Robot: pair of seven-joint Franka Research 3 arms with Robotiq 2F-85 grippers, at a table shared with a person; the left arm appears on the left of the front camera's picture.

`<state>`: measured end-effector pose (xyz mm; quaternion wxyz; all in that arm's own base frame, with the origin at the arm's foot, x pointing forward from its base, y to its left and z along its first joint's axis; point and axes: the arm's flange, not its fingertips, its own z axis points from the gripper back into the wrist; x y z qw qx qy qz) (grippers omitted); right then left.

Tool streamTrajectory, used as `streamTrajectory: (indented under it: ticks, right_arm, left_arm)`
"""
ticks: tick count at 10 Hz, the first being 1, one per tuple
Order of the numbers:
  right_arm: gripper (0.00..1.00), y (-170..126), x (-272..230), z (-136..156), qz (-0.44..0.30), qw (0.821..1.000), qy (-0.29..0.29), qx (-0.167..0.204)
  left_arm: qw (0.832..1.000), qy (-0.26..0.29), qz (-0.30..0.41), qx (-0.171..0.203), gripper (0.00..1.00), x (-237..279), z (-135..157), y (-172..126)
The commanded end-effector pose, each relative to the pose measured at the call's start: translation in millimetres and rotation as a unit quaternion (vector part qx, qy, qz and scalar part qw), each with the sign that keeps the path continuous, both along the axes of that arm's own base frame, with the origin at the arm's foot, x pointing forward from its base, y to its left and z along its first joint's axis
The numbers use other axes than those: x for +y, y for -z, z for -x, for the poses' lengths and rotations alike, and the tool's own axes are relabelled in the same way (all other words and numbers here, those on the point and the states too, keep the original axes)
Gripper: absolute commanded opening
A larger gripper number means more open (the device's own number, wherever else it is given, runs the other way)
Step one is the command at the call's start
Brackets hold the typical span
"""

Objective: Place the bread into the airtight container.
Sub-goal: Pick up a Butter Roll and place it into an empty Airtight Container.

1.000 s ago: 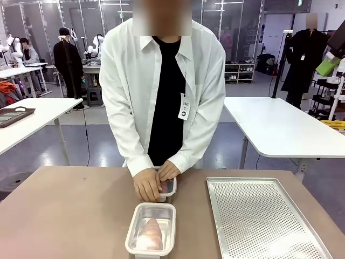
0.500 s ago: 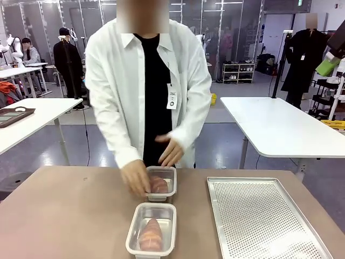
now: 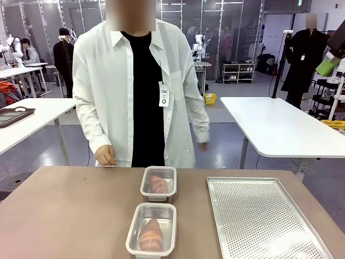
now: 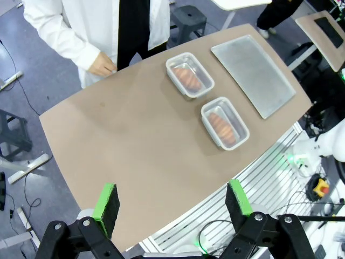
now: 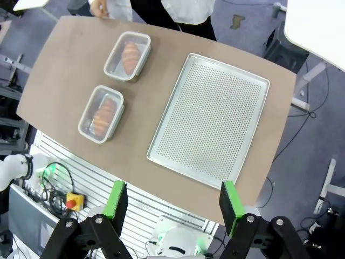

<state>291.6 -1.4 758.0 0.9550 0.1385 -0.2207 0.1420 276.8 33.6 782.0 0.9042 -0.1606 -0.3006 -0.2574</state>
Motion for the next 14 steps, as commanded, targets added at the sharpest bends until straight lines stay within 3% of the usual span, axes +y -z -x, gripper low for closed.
streamTrajectory:
  ticks: [1,14]
  right_arm:
    - [0.85,-1.9,-2.9,-0.1,0.009,1.000,-0.006,0.002]
    - [0.85,-1.9,-2.9,-0.1,0.009,1.000,-0.006,0.002]
  left_arm:
    - [1.000,0.011,-0.004,-0.003,1.00,1.1,0.1,-0.9]
    - [1.000,0.011,-0.004,-0.003,1.00,1.1,0.1,-0.9]
